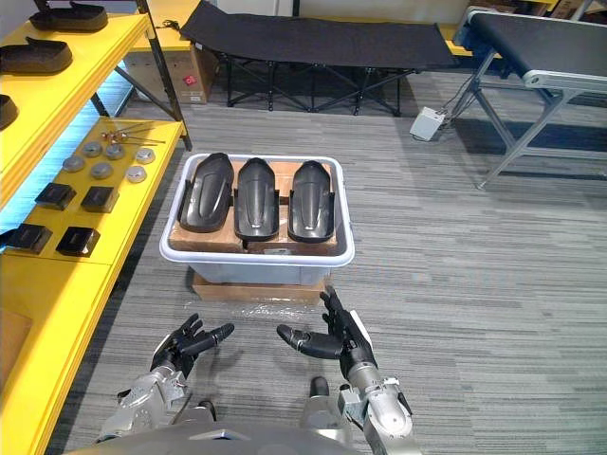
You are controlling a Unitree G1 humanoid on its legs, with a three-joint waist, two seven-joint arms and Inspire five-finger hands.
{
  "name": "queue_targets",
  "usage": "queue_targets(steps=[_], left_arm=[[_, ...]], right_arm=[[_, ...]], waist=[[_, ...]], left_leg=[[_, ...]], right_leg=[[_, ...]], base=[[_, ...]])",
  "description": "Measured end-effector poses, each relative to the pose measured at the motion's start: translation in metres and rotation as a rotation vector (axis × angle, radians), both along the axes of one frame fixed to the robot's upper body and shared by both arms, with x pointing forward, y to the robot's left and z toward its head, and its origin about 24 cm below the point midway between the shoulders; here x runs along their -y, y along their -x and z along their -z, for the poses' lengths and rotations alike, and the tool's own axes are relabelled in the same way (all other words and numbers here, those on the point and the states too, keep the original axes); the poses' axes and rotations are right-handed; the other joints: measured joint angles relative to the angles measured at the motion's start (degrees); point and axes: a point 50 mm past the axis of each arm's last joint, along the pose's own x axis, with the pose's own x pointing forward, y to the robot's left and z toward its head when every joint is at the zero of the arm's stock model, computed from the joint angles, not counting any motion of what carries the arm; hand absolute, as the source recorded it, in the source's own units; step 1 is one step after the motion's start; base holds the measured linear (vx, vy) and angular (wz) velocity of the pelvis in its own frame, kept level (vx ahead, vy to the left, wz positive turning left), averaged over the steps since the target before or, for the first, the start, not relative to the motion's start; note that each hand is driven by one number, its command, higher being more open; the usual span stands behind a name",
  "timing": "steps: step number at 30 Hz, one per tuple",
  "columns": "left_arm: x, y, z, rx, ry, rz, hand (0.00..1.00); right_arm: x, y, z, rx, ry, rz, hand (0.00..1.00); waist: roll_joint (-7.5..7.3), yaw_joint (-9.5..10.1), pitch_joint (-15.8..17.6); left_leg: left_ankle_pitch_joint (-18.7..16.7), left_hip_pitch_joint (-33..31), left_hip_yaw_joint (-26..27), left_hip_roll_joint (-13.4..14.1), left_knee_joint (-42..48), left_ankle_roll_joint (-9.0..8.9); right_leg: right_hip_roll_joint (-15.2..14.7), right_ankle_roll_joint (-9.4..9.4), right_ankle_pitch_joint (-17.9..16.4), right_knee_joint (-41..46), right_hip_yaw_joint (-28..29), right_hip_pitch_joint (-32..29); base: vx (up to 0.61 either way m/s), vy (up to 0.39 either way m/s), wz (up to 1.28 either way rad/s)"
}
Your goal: Walk over and take three plastic housings, then place them on the shelf
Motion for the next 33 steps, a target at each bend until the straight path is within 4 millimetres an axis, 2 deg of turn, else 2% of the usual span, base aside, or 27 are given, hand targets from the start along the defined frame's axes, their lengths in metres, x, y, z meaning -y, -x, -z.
queue_targets(steps=[3, 8, 10, 12, 13, 14, 15, 16, 17, 19, 20, 22, 25, 29, 31, 33], left_arm=[[0.0, -0.004, -0.011, 0.079, 0.023, -0.044, 1.0], [0.016, -0.04, -0.086, 0.485, 0.095, -0.063, 1.0], [0.02, -0.046, -0.102, 0.56, 0.085, -0.044, 1.0], [0.023, -0.057, -0.115, 0.615, 0.076, -0.021, 1.0], [0.024, -0.065, -0.119, 0.628, 0.069, -0.015, 1.0], [0.023, -0.068, -0.119, 0.628, 0.062, -0.012, 1.0], [0.022, -0.078, -0.12, 0.628, 0.045, -0.004, 1.0], [0.021, -0.087, -0.118, 0.617, 0.025, 0.0, 1.0], [0.021, -0.091, -0.117, 0.61, 0.017, 0.0, 1.0], [0.02, -0.097, -0.116, 0.597, 0.004, -0.003, 1.0], [0.021, -0.097, -0.116, 0.597, 0.004, 0.0, 1.0], [0.026, -0.097, -0.116, 0.598, 0.012, 0.015, 1.0], [0.027, -0.101, -0.119, 0.609, 0.015, 0.017, 1.0], [0.025, -0.103, -0.113, 0.585, -0.003, 0.019, 1.0], [0.024, -0.103, -0.109, 0.566, -0.025, 0.029, 1.0], [0.026, -0.099, -0.099, 0.525, -0.027, 0.039, 1.0]], right_arm=[[0.0, -0.005, -0.009, 0.043, -0.02, 0.025, 1.0], [0.014, -0.01, -0.017, 0.074, -0.021, 0.208, 1.0], [0.023, -0.017, -0.022, 0.101, 0.0, 0.262, 1.0], [0.038, -0.041, -0.04, 0.197, 0.031, 0.326, 1.0], [0.046, -0.062, -0.054, 0.263, 0.05, 0.349, 1.0], [0.05, -0.073, -0.062, 0.298, 0.06, 0.358, 1.0], [0.056, -0.094, -0.078, 0.358, 0.081, 0.37, 1.0], [0.061, -0.113, -0.093, 0.407, 0.099, 0.383, 1.0], [0.063, -0.122, -0.099, 0.425, 0.103, 0.392, 1.0], [0.072, -0.152, -0.126, 0.485, 0.127, 0.446, 1.0], [0.076, -0.159, -0.132, 0.495, 0.137, 0.463, 1.0], [0.098, -0.178, -0.148, 0.481, 0.159, 0.539, 1.0], [0.117, -0.19, -0.16, 0.442, 0.16, 0.608, 1.0], [0.122, -0.201, -0.175, 0.449, 0.157, 0.631, 1.0], [0.127, -0.206, -0.189, 0.472, 0.172, 0.644, 1.0], [0.141, -0.206, -0.206, 0.5, 0.202, 0.679, 1.0]], waist=[[-0.07, -0.29, -0.07], [0.74, 0.99, -0.82], [1.31, 1.01, -1.17], [1.43, 1.09, -0.6], [1.17, 1.13, 0.37], [1.06, 1.24, 1.21], [0.84, 1.6, 3.23], [-0.03, 2.19, 5.81], [-0.44, 2.61, 6.94], [-1.38, 3.36, 11.27], [-1.3, 3.67, 12.39], [-0.14, 5.34, 14.26], [0.96, 7.76, 14.98], [1.23, 9.3, 15.41], [1.44, 9.87, 16.27], [2.39, 10.4, 16.98]], left_leg=[[-0.01, 0.58, 0.49, -0.01, -0.12, 0.0], [-1.01, -0.29, 1.27, -0.17, 1.21, 0.25], [-1.73, -1.68, 1.26, -0.1, 2.82, 0.46], [-2.44, -5.22, 1.26, -0.18, 5.5, 1.0], [-2.58, -7.6, 1.25, -0.24, 6.88, 1.23], [-2.61, -8.66, 1.18, -0.22, 7.67, 1.31], [-2.59, -10.65, 0.79, -0.11, 8.92, 1.41], [-2.49, -12.43, 0.27, 0.01, 9.96, 1.53], [-2.47, -13.48, -0.04, 0.11, 10.46, 1.57], [-2.11, -17.32, -2.06, 0.18, 12.79, 1.68], [-2.05, -18.12, -2.58, 0.2, 13.56, 1.54], [-2.48, -22.05, -4.63, 0.22, 16.55, 1.92], [-3.04, -25.51, -6.75, 0.14, 19.19, 2.37], [-3.65, -27.95, -8.44, -0.12, 21.48, 2.83], [-3.94, -28.76, -8.68, -0.24, 22.41, 3.04], [-4.37, -29.97, -9.14, -0.73, 23.38, 3.33]], right_leg=[[0.02, -0.01, 0.09, 0.01, 0.52, 0.16], [-0.09, 0.25, 0.81, -0.94, 1.48, -0.13], [-0.17, 0.28, 1.16, -0.98, 1.57, -0.88], [-0.42, 0.27, 3.05, -2.43, 1.89, -2.61], [-0.55, 0.25, 4.16, -3.23, 2.04, -4.13], [-0.57, 0.19, 4.84, -3.69, 2.07, -4.76], [-0.52, 0.18, 5.82, -4.42, 2.02, -5.75], [-0.4, 0.04, 6.75, -4.88, 1.82, -6.67], [-0.3, -0.09, 7.08, -4.96, 1.69, -7.32], [-0.27, -0.3, 7.96, -4.82, 0.22, -9.17], [-0.27, -0.3, 8.2, -4.66, -0.22, -9.4], [-0.27, -0.29, 8.26, -3.25, -1.71, -11.39], [-0.31, -0.3, 8.25, -1.6, -3.7, -13.01], [-0.46, -0.31, 8.22, -1.09, -5.22, -13.62], [-0.71, -0.47, 7.88, -0.15, -5.67, -14.2], [-1.44, -0.32, 6.95, 1.68, -6.47, -15.45]], base=[[-0.01, 0.01, -0.08], [-0.02, 0.016, -0.1], [-0.04, 0.034, -0.07], [-0.09, 0.046, -0.1], [-0.08, 0.025, -0.07], [-0.15, 0.022, -0.05], [-0.18, 0.0, 0.03], [-0.21, -0.006, 0.06], [-0.19, -0.025, 0.16], [-0.15, -0.021, 0.29], [-0.12, 0.006, 0.33], [-0.08, 0.03, 0.32], [-0.04, 0.041, 0.3], [-0.04, 0.047, 0.19], [-0.07, 0.035, 0.04], [-0.09, 0.039, 0.11]])
